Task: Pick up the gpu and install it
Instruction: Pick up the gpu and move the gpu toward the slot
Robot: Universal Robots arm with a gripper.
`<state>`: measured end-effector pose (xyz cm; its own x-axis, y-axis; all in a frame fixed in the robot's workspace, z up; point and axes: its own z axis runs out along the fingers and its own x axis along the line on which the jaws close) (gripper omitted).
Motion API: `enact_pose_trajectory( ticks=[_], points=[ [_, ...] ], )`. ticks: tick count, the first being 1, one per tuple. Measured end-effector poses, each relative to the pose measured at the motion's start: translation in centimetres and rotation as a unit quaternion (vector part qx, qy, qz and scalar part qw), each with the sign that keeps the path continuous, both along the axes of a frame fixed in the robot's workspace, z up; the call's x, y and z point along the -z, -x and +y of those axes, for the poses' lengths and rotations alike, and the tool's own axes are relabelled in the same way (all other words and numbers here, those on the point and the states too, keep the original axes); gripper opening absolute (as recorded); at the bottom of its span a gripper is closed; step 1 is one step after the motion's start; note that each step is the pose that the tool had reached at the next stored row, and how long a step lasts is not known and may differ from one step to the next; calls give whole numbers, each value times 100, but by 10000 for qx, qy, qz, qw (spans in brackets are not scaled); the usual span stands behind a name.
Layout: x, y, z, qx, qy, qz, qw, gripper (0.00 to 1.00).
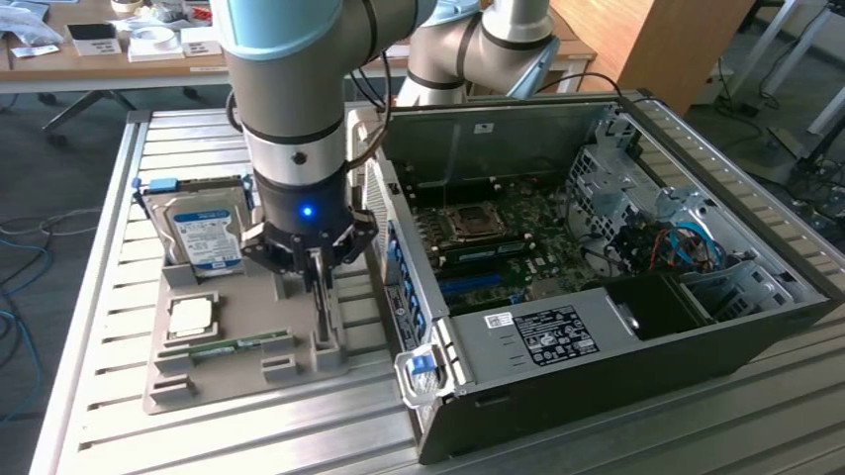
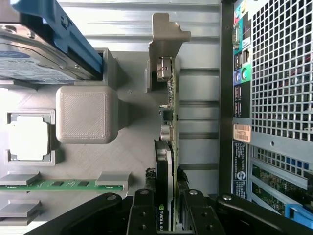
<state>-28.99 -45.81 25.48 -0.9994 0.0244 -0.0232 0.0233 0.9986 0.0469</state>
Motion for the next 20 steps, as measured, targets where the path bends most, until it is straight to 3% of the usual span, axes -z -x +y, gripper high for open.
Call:
enact_pose_trajectory(
  ticks=[20],
  points=[
    [-588,-6,0,0,0,0,10000,27]
  ],
)
